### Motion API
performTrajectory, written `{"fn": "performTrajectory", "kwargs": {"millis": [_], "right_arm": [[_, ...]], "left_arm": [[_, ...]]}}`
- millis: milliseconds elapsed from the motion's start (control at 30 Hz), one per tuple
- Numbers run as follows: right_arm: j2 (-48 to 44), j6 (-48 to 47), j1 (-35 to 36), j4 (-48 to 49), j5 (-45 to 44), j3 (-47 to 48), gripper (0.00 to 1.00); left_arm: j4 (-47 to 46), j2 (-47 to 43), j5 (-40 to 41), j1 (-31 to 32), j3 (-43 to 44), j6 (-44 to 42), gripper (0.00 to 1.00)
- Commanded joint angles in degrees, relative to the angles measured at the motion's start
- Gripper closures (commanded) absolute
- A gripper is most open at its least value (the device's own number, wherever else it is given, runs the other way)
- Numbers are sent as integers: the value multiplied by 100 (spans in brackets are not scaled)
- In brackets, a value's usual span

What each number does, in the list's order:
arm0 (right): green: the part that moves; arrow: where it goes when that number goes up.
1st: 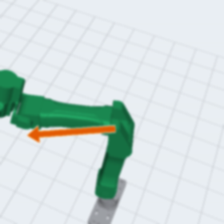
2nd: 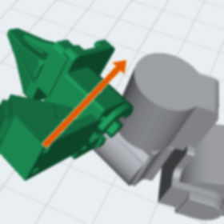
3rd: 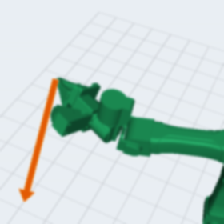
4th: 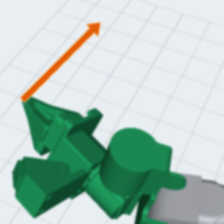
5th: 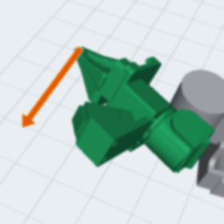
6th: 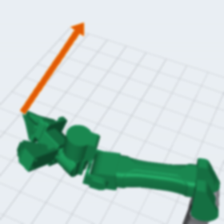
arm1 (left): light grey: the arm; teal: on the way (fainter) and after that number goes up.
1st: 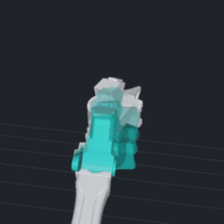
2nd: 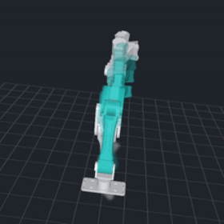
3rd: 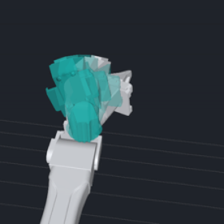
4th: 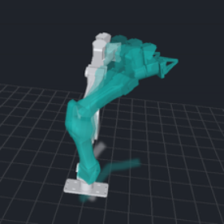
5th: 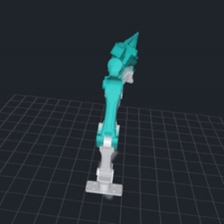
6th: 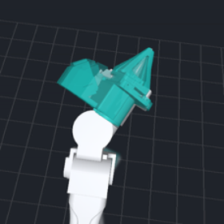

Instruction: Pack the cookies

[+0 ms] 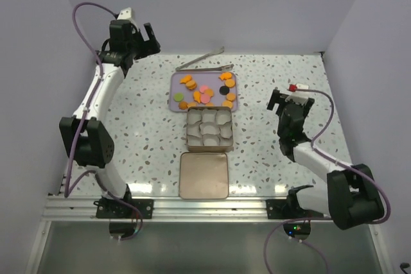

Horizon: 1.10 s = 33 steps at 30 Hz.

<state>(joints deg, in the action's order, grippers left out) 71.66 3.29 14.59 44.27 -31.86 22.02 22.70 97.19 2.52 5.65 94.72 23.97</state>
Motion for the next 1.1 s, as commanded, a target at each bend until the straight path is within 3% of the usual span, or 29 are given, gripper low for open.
{"fn": "performTrajectory", "kwargs": {"millis": [0, 133, 233, 633, 1067], "right_arm": [[-380, 732, 26, -1935, 319, 1221, 1], [-354, 1637, 96, -4244, 943, 2270, 1], [-468, 1841, 245, -5319, 1322, 2763, 1], [-2032, 2018, 492, -7159, 1428, 2738, 1], [-2859, 2123, 492, -8057, 1287, 2518, 1]], "left_arm": [[-187, 694, -1034, -11, 1029, -226, 0], [-248, 1879, -1254, 59, 2144, -182, 0], [-266, 2574, -1447, 199, 2786, -269, 0], [-881, 4088, -2186, 358, 3429, -191, 2], [-1409, 5073, -2274, 472, 3791, -85, 2]]}}
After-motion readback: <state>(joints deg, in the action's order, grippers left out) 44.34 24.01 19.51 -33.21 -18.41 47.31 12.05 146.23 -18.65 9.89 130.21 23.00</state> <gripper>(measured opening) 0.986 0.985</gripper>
